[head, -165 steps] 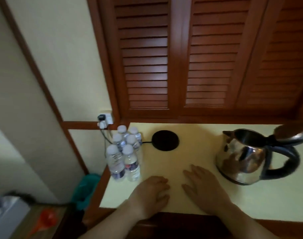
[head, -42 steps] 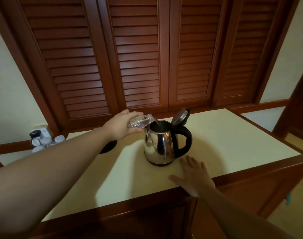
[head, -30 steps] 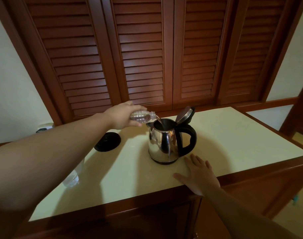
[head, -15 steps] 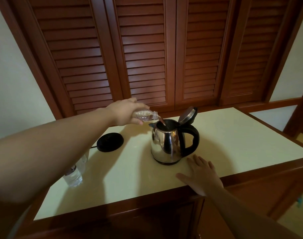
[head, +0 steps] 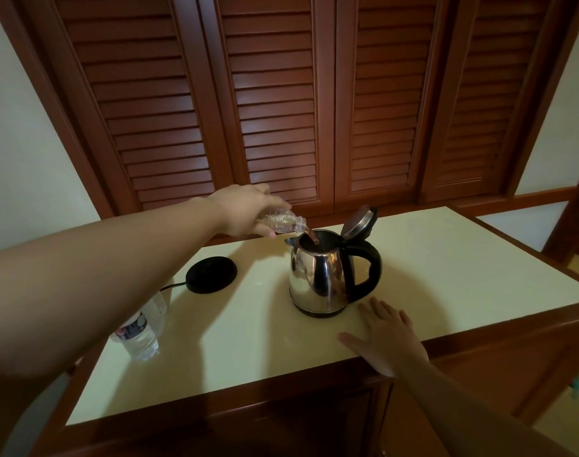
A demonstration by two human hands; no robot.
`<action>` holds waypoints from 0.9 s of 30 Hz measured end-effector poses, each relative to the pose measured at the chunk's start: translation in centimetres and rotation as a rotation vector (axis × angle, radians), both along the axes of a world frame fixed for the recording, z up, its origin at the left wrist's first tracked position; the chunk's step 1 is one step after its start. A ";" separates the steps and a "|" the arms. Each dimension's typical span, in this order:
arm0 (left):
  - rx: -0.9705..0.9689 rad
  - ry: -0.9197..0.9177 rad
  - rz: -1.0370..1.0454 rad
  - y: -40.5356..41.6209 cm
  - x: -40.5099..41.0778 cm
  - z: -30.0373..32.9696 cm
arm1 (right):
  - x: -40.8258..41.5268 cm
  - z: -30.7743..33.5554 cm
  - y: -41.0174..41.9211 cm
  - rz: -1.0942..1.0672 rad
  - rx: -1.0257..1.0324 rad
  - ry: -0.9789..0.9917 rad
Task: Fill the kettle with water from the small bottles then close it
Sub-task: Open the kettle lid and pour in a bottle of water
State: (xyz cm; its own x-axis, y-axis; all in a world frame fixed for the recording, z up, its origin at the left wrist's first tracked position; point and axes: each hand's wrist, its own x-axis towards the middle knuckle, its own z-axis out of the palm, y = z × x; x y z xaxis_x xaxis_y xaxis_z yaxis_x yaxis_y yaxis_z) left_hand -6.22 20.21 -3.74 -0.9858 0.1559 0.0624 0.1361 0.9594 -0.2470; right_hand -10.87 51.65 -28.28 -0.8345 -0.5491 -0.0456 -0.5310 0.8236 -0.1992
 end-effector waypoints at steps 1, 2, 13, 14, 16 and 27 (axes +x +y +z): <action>-0.017 0.002 -0.006 0.2 0.0 0.2 | 0.0 0.0 0.0 -0.002 -0.004 0.002; -0.036 0.005 -0.012 0.4 0.0 0.3 | 0.0 0.0 0.0 -0.004 -0.011 0.004; -0.198 -0.033 -0.015 1.1 -0.9 1.6 | 0.3 0.1 0.1 -0.005 -0.015 0.005; -0.223 -0.031 -0.012 1.2 -1.0 1.8 | 0.3 0.2 0.0 -0.006 -0.012 0.004; -0.281 -0.031 -0.019 1.5 -1.1 2.2 | 0.4 0.3 0.0 -0.007 -0.008 0.003; -0.429 -0.059 -0.095 2.9 -2.0 3.0 | 0.3 0.4 0.1 -0.008 -0.011 -0.006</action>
State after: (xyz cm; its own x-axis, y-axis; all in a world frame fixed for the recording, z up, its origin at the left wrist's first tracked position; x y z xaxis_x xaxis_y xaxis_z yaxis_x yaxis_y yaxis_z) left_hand -8.22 23.08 -0.71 -0.9657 0.2458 -0.0836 0.2447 0.7540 -0.6096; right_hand -10.59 51.74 -27.93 -0.8388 -0.5426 -0.0452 -0.5228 0.8258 -0.2114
